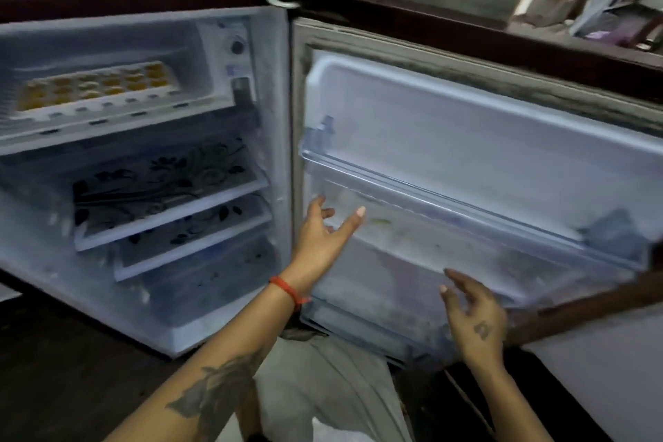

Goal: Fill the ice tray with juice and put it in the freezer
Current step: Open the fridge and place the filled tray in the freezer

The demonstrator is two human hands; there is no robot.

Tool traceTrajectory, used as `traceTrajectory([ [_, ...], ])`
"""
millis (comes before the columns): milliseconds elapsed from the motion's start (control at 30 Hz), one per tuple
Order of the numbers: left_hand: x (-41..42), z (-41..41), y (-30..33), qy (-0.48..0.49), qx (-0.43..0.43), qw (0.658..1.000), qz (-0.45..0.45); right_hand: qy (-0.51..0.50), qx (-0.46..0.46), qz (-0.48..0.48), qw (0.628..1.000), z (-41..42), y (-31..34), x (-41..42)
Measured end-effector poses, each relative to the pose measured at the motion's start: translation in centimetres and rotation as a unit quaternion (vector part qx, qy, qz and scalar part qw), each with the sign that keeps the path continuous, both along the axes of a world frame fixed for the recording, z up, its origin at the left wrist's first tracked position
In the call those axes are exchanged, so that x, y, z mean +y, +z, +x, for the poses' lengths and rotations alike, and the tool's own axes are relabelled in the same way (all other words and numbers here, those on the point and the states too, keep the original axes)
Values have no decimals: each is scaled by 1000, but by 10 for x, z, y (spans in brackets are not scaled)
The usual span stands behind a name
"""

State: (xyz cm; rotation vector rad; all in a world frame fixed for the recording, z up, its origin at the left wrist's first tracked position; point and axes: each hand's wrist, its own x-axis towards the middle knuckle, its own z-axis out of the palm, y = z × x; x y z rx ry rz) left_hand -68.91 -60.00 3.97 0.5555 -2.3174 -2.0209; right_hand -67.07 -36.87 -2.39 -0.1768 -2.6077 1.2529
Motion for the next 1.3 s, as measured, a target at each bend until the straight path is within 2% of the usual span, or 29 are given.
traceTrajectory([
  [133,64,-2,15,-23,-31,991,127,-132,73,9,988,14,19,71],
  [233,98,-8,30,-35,-49,969,241,-227,111,-17,967,11,35,114],
  [367,129,-16,44,39,-47,943,328,-264,144,-127,945,-10,63,146],
  [433,135,-19,48,79,-40,943,321,-223,130,-194,947,-23,76,146],
  [500,135,-20,51,94,-42,939,327,-178,114,-218,953,-34,83,140],
  [600,131,-18,53,91,-46,939,328,-157,113,-201,960,-38,83,127],
  [767,121,-9,51,71,-46,945,317,-188,128,-188,955,-17,74,115],
  [1000,90,31,51,69,-50,949,305,-263,181,-198,927,64,63,79],
  [1133,68,69,52,79,-30,951,299,-290,220,-151,919,121,58,51],
  [1200,60,99,50,52,-14,960,275,-293,225,-141,919,150,56,39],
  [1300,49,157,43,-17,4,977,213,-266,227,-199,915,190,55,17],
])
